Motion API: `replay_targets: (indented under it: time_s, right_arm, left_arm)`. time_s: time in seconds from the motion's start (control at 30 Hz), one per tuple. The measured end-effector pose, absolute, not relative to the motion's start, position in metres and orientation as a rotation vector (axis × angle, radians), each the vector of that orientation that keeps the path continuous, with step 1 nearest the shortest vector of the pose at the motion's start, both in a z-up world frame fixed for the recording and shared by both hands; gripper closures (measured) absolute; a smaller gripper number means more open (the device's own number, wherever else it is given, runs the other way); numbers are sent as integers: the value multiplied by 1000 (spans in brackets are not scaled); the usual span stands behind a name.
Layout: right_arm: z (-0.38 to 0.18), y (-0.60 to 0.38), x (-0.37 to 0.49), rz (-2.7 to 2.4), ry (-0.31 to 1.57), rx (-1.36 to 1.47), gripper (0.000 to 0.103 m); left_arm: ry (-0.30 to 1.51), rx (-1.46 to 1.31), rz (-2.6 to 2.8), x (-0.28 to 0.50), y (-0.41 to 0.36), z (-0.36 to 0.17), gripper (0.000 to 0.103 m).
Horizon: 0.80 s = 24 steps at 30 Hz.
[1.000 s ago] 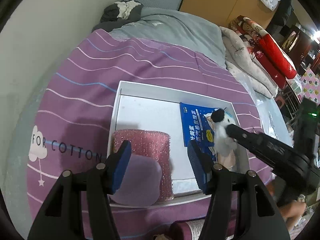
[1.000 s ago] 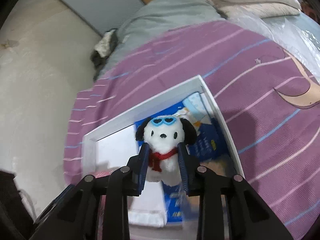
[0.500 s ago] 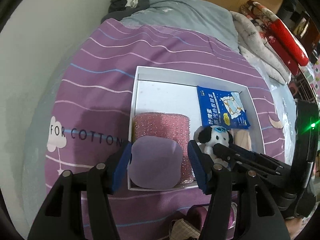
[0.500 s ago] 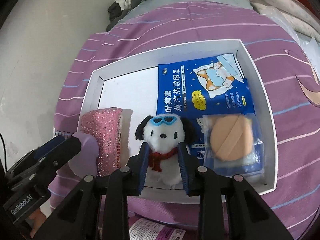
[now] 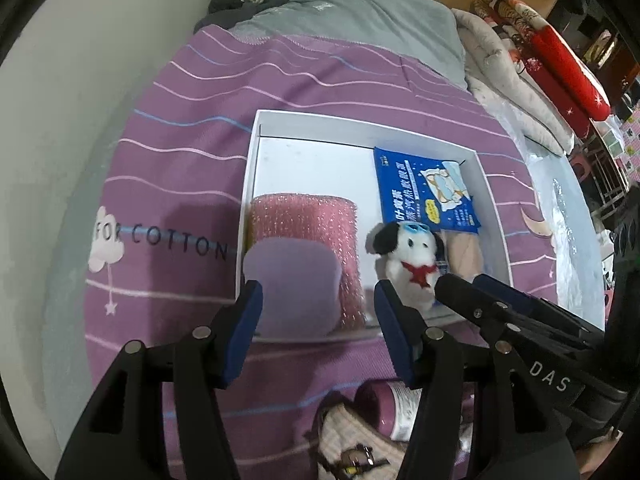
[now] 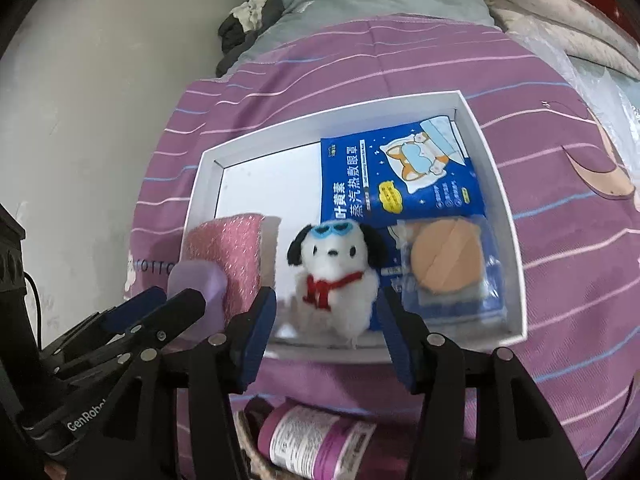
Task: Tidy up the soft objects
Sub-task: 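Move the left gripper to the beige plaid pouch and grasp it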
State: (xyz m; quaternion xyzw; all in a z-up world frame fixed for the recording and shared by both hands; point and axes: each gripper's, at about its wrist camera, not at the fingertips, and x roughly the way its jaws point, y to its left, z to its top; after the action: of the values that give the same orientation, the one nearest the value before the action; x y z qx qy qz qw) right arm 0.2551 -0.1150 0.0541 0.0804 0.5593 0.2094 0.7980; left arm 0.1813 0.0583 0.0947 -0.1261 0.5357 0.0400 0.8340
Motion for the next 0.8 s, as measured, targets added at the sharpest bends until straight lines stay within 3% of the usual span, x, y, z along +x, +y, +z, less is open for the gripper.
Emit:
replay_targets:
  time_s: [0.47,0.8]
  right_arm:
    - [95,-147,186,433,1163,174,50]
    - [118,-174,152,446,1126,207,50]
  left_arm:
    - [1145,-230,5,125,24,134,44]
    - [1184,-193,55,92,19,122,44]
